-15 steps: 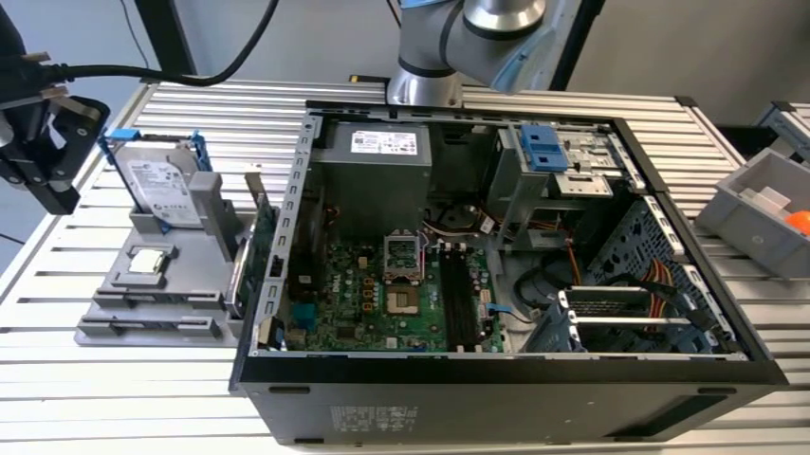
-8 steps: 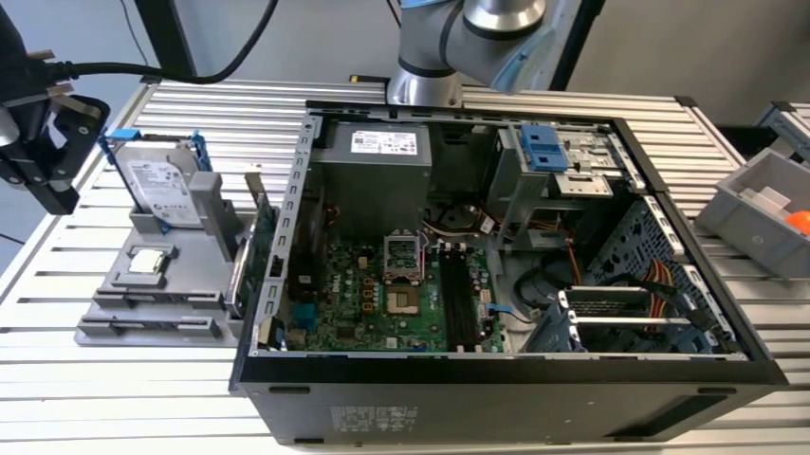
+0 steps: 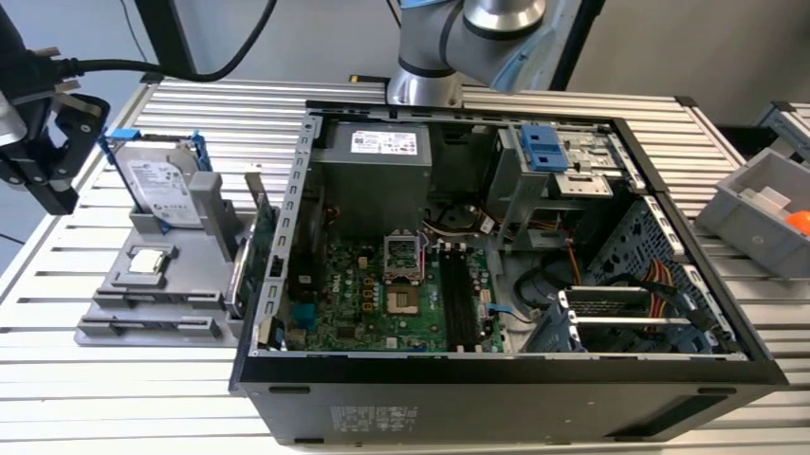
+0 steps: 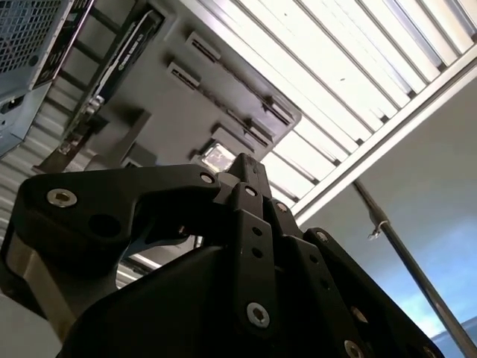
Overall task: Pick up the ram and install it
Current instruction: 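Pick up the ram and move it above insertion slot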
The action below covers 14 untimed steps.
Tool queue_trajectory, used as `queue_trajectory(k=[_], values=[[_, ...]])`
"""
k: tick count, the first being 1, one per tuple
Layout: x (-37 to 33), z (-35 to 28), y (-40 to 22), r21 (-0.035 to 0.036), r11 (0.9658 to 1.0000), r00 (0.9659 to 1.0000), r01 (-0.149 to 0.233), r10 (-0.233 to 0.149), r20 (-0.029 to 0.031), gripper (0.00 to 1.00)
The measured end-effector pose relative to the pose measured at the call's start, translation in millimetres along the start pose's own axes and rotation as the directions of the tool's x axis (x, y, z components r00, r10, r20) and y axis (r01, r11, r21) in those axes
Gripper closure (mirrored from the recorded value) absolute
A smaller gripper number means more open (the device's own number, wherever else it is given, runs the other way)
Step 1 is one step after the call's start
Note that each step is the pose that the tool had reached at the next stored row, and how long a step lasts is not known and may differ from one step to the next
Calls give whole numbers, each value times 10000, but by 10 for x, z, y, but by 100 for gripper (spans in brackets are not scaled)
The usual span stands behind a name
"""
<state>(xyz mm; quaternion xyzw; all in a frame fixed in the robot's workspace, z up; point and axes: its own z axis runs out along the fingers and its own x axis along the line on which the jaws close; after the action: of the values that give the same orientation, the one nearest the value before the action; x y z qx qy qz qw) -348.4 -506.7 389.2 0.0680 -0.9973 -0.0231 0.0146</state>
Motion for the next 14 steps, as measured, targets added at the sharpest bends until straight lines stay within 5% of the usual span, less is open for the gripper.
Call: queue_trajectory(k=[14], values=[[0,0,0,21,9960,9960,888,-888,-43,100]])
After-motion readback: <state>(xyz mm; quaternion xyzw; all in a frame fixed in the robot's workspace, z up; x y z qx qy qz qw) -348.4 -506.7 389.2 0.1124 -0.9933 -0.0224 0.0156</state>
